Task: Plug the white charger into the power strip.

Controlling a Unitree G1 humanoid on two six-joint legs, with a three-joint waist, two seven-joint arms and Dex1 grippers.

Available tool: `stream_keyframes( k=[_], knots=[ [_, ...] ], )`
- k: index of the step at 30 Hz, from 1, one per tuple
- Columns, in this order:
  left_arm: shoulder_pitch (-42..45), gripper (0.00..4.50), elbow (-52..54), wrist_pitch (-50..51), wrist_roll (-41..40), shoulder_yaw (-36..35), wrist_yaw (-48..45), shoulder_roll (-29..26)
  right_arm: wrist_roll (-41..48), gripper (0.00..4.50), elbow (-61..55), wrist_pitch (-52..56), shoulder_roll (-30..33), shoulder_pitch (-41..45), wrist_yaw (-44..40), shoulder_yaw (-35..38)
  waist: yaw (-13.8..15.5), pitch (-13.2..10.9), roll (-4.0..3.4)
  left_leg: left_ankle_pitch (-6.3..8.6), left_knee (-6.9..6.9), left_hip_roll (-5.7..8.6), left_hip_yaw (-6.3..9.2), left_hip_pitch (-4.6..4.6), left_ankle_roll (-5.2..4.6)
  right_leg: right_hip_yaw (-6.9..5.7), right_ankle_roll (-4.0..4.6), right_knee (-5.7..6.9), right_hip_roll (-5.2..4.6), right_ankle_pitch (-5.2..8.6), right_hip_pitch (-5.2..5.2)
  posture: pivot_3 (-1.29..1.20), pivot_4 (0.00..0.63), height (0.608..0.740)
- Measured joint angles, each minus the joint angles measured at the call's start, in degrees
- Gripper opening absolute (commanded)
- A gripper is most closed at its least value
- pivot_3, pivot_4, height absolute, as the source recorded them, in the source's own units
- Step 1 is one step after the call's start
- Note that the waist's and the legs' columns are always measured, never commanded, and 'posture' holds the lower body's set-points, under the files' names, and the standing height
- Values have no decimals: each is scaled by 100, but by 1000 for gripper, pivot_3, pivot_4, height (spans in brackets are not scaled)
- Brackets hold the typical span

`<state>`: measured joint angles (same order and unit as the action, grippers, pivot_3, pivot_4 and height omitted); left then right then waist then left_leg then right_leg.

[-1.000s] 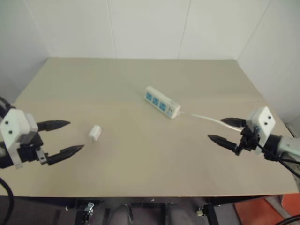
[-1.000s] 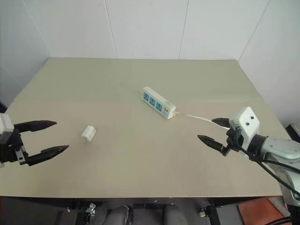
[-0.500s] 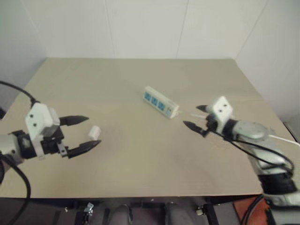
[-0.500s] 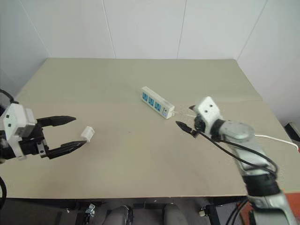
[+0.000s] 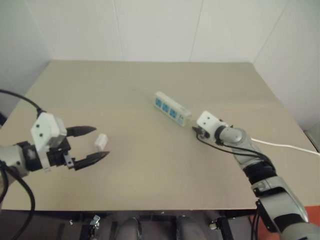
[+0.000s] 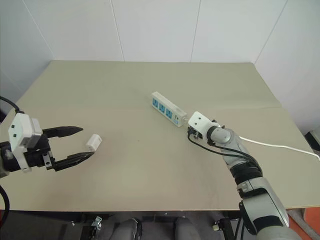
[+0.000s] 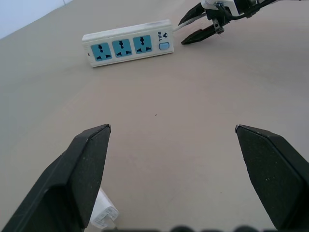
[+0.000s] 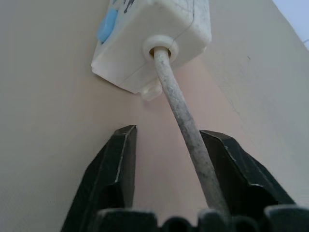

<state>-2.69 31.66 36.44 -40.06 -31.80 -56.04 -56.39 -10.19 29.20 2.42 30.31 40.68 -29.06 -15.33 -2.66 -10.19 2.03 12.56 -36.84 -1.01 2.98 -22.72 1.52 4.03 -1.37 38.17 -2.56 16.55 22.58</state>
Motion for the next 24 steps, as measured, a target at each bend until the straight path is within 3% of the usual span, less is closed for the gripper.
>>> stream_keyframes(
  k=[5,11,20,24],
  knots=[
    [-32,4500,13,-13,-39,-88,29,2,-7,13,-67,-55,2,-47,-167,59,-1,0,-1,0,0,0,0,0,0,0,0,0,0,0,1,0,150,740],
    [-38,4500,21,-43,-56,-87,34,28,583,13,-996,400,-1,-387,-769,435,0,-1,-1,0,0,-2,2,-9,0,-2,0,3,1,0,9,0,150,740],
    [-60,4500,-13,-126,-53,-83,-10,31,3596,13,-4047,3541,312,-1441,-1980,1767,7,-1,-2,1,0,-6,7,-13,-1,-4,0,4,1,0,13,0,150,740],
    [0,4500,-69,-141,-48,-44,-75,30,4071,13,-4635,4073,567,-1960,-2249,1705,-12,-1,-2,0,0,-7,1,-6,-1,-3,0,9,7,0,12,0,150,740]
  ],
)
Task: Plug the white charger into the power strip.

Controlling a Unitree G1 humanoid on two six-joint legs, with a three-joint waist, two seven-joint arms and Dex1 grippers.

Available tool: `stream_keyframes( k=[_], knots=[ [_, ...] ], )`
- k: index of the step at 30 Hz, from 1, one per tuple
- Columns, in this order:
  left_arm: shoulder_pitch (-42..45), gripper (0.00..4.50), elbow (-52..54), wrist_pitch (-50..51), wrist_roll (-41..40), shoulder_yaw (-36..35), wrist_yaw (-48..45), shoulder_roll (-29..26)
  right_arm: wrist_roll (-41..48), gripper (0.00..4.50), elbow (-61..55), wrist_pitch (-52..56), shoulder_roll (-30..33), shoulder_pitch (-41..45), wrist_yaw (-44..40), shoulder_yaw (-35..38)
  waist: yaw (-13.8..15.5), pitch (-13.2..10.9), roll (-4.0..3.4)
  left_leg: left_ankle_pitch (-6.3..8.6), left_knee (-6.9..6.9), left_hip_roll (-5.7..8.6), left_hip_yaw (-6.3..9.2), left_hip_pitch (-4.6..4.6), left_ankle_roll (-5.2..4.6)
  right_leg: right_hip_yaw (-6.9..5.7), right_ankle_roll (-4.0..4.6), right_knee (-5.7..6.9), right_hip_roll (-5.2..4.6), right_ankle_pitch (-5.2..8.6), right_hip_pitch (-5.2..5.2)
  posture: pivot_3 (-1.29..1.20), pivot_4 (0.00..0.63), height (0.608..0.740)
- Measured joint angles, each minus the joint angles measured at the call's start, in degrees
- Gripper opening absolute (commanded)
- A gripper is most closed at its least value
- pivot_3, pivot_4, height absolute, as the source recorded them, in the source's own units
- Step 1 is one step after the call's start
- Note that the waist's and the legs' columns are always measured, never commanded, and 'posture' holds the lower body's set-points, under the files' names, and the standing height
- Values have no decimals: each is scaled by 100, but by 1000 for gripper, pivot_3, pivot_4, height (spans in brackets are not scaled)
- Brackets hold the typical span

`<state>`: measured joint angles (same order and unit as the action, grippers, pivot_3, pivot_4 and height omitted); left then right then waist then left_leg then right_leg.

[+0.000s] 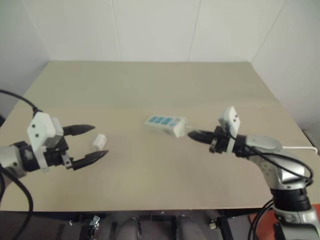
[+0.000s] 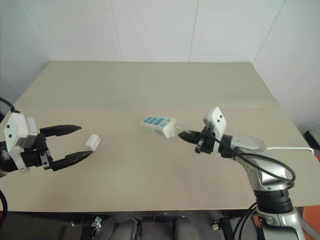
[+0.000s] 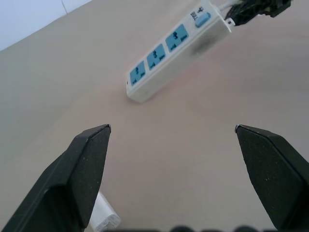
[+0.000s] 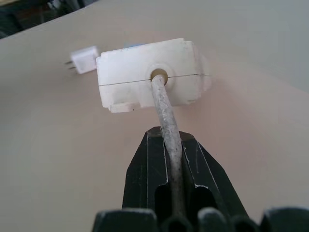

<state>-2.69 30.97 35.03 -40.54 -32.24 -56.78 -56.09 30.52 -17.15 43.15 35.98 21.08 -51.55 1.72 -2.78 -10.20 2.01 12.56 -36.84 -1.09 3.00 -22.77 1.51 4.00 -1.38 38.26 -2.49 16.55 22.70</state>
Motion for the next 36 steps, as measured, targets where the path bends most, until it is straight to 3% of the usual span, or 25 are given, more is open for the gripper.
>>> stream_keyframes(
  k=[1,8,14,19,23,26,31,36],
  knots=[
    [24,4500,-40,0,2,24,-14,-1,-29,13,-29,9,44,-72,12,-132,-5,0,0,0,0,0,-2,3,0,1,0,2,0,0,0,0,150,740],
    [206,4500,-74,-5,3,198,-50,-4,-1065,2399,306,-166,-9,-138,517,-1228,21,0,1,0,-6,4,-2,1,0,1,0,6,-1,0,-1,0,150,740],
    [242,4500,-77,2,-1,221,-50,-4,-1457,4463,686,-372,40,150,587,-1380,27,0,1,0,-8,4,0,-2,0,-1,0,7,-1,0,1,0,150,740],
    [151,4500,-52,14,-5,182,-24,-4,-1095,4463,685,-385,655,68,7,-739,59,0,1,0,-9,7,2,-8,-1,-4,-1,-8,-6,0,-4,0,150,740],
    [114,4500,-36,15,-13,177,-13,-3,-443,4463,391,-368,585,-212,-216,0,41,0,1,1,-7,-1,3,-2,-1,-5,0,-6,1,0,-8,0,150,740],
    [126,4500,-33,14,-24,185,-5,-3,-253,4463,102,-421,198,-515,-56,84,13,0,1,0,-7,0,1,3,-1,-2,0,-2,2,0,-11,0,150,740],
    [196,4500,-35,13,-30,198,0,-2,-716,4463,6,-1373,-1391,-1096,1078,-241,17,3,3,0,-7,2,1,4,0,0,-1,6,-1,0,-7,0,150,740],
    [199,4500,-35,18,-31,199,0,-3,-1368,4463,90,-2416,-1739,-1210,1443,-605,32,2,2,0,-8,4,3,4,0,-3,-1,4,-3,0,-9,0,150,740]
  ],
)
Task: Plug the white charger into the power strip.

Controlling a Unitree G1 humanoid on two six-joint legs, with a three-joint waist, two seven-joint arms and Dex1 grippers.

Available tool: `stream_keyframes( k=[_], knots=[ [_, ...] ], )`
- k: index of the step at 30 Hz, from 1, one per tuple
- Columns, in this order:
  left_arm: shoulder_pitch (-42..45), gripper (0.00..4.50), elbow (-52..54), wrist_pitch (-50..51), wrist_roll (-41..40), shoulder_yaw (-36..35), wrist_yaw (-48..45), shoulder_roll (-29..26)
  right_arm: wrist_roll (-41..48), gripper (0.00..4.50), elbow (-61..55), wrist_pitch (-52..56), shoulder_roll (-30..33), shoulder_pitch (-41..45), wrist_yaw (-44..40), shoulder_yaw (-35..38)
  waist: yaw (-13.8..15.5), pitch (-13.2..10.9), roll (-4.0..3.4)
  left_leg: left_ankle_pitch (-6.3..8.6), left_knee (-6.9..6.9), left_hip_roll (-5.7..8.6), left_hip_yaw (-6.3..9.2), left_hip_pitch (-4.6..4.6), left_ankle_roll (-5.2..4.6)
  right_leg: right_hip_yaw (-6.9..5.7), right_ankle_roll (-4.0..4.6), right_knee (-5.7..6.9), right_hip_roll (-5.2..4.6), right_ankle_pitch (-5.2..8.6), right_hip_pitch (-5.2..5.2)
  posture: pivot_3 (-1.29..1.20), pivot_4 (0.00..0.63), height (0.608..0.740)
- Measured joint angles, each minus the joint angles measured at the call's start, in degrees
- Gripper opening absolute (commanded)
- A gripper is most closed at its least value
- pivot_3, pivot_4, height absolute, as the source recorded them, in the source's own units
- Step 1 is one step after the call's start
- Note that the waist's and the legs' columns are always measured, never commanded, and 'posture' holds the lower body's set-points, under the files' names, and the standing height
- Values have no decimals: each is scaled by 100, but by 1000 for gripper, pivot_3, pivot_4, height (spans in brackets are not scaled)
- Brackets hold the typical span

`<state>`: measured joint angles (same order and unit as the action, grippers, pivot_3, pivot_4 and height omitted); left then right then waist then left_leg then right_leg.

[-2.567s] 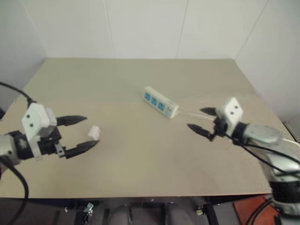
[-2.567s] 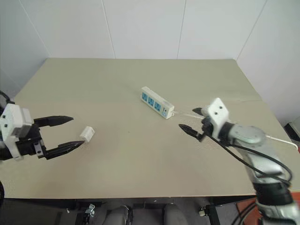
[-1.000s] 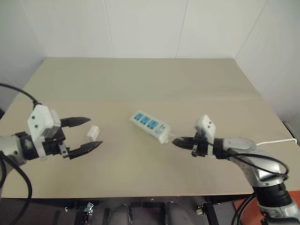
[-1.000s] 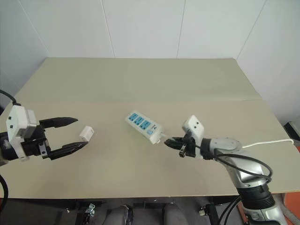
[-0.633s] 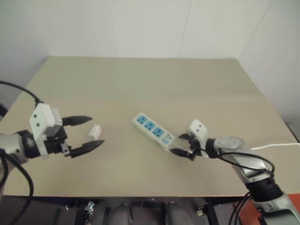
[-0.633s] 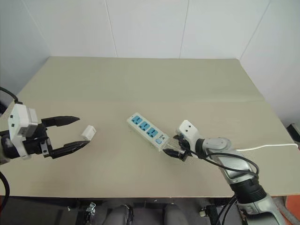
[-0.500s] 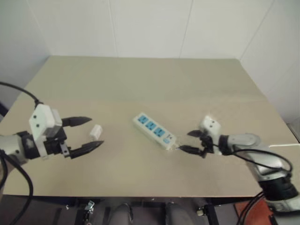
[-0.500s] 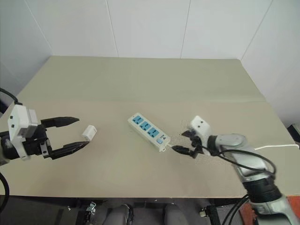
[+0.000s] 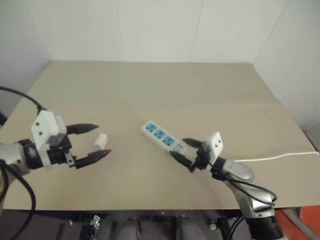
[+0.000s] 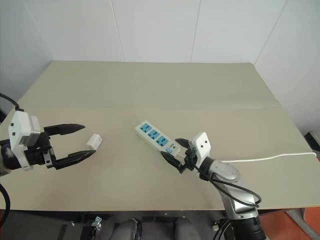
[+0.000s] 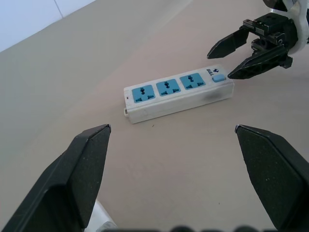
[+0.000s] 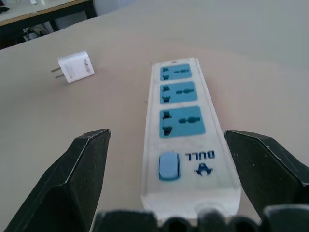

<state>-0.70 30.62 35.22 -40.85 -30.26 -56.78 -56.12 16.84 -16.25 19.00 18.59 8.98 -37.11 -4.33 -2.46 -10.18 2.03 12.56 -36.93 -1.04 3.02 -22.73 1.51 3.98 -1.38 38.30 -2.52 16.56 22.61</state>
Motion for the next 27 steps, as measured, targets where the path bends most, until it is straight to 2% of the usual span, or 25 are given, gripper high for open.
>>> stream_keyframes(
  k=[11,27],
  knots=[
    [60,4500,3,50,-94,-1,9,-10,-484,4463,1058,-850,-282,213,241,-216,-14,0,0,0,1,-2,-1,5,0,1,0,7,3,0,0,0,150,740],
    [64,4500,71,133,-156,0,113,-23,-623,4463,1837,-1153,-572,432,96,-520,-42,1,1,0,2,-5,-6,41,0,3,1,15,4,0,-25,0,150,740]
  ],
)
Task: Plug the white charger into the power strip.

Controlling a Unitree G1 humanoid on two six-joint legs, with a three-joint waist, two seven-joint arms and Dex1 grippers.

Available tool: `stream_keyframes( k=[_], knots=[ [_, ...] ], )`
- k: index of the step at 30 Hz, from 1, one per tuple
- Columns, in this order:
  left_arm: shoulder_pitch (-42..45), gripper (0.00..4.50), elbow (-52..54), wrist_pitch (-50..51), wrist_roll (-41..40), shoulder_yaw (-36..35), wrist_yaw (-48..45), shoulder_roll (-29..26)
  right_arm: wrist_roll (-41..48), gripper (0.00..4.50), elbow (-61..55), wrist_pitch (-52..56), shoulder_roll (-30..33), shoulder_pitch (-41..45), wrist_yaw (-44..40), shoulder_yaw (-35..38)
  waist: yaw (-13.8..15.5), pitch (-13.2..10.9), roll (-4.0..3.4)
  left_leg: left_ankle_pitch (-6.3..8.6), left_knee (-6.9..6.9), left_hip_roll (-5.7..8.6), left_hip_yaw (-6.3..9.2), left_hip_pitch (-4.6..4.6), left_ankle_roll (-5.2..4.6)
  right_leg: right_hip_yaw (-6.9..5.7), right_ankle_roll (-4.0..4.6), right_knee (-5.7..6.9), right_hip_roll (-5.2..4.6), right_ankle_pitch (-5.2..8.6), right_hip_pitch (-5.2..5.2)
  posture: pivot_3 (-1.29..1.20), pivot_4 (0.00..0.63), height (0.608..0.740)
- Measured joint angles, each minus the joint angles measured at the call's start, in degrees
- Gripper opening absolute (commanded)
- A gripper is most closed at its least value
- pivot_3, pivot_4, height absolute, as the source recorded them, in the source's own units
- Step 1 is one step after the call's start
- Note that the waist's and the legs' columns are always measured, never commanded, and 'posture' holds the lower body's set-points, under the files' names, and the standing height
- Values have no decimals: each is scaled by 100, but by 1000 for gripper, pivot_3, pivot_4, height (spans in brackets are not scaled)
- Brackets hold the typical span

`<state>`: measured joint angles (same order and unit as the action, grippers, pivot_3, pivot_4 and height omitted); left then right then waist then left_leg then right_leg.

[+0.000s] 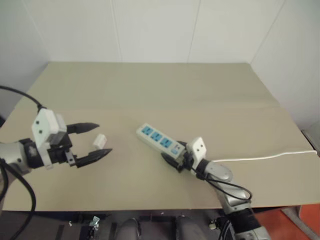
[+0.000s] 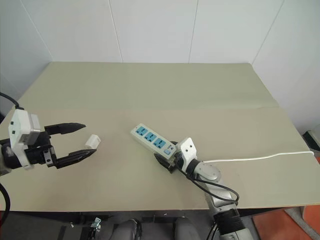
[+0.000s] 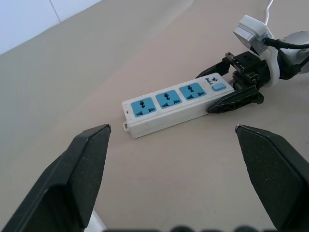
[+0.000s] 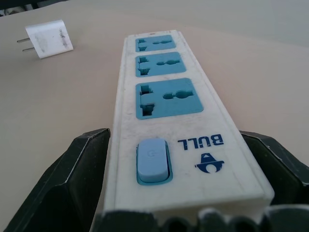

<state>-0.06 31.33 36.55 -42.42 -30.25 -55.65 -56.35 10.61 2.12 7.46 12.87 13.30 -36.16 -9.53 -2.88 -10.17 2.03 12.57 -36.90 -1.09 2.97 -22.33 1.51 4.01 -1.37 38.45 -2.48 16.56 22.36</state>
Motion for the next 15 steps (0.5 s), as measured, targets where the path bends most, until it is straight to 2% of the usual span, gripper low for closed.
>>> stream_keyframes(
  k=[2,7,15],
  knots=[
    [1,4500,19,0,0,0,0,-5,-3,4463,148,-87,-9,60,-74,2,-8,3,4,0,0,0,-1,15,0,0,0,0,0,0,-13,0,150,740],
    [4,4500,23,0,0,0,2,-16,-7,3454,599,-279,28,304,-429,1,-38,14,20,0,0,-1,-1,36,0,1,1,11,3,0,-25,0,150,740],
    [21,4500,29,-1,0,2,2,-23,53,3455,1677,-755,-11,946,-1035,46,-122,29,43,-1,-1,-3,-2,76,1,5,12,16,9,-8,-54,0,150,740]
  ],
)
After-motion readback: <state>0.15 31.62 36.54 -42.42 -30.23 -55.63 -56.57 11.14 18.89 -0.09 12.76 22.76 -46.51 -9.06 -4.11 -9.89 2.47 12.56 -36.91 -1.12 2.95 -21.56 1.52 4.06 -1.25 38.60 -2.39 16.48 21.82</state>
